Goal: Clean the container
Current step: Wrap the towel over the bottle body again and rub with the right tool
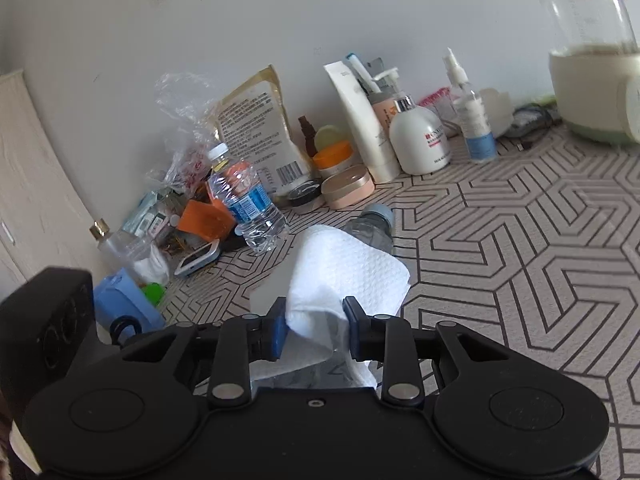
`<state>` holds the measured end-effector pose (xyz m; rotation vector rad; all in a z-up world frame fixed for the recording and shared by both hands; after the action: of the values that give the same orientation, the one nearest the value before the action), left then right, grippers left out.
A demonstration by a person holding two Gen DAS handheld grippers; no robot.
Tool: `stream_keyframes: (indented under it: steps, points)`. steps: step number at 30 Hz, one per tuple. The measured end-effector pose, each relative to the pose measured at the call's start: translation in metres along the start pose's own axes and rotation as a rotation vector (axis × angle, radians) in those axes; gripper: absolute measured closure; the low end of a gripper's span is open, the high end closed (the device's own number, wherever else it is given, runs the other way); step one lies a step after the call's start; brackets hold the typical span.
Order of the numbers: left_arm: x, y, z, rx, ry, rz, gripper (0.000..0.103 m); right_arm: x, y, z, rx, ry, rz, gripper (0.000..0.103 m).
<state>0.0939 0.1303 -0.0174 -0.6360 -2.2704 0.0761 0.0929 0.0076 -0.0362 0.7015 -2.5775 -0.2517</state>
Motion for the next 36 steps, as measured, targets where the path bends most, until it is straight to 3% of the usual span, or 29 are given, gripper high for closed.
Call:
stream_keyframes:
  steps: [4, 13, 21, 33, 36]
  points:
    - [-0.001, -0.001, 0.0, -0.009, 0.001, 0.0, 0.012, 0.001, -0.008, 0.002, -0.037, -0.003, -0.011, 0.07]
    - [-0.002, 0.0, 0.0, 0.007, 0.018, 0.036, 0.012, 0.01, -0.003, 0.005, 0.003, -0.014, 0.057, 0.07]
    - [-0.001, 0.003, -0.001, 0.024, 0.018, 0.042, 0.012, 0.015, -0.007, 0.01, -0.016, -0.022, 0.049, 0.07]
    - [-0.003, 0.005, -0.002, 0.025, 0.014, 0.024, 0.012, 0.013, -0.012, 0.017, -0.014, 0.013, 0.085, 0.07]
    - [-0.003, 0.005, -0.002, 0.023, 0.013, 0.02, 0.012, 0.006, -0.016, 0.024, -0.02, 0.057, 0.099, 0.071]
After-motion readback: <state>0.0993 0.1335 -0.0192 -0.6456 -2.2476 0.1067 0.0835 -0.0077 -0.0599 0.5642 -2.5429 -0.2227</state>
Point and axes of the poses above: each gripper's, at about its wrist camera, not at the fingertips, and x roughly against the way its jaws point, y to its left, z to its underside, the point moved 1 cm from there along -x, roughly the way its jaws point, and after that the axes turned 14 degrees about x, right-handed, at the moved point
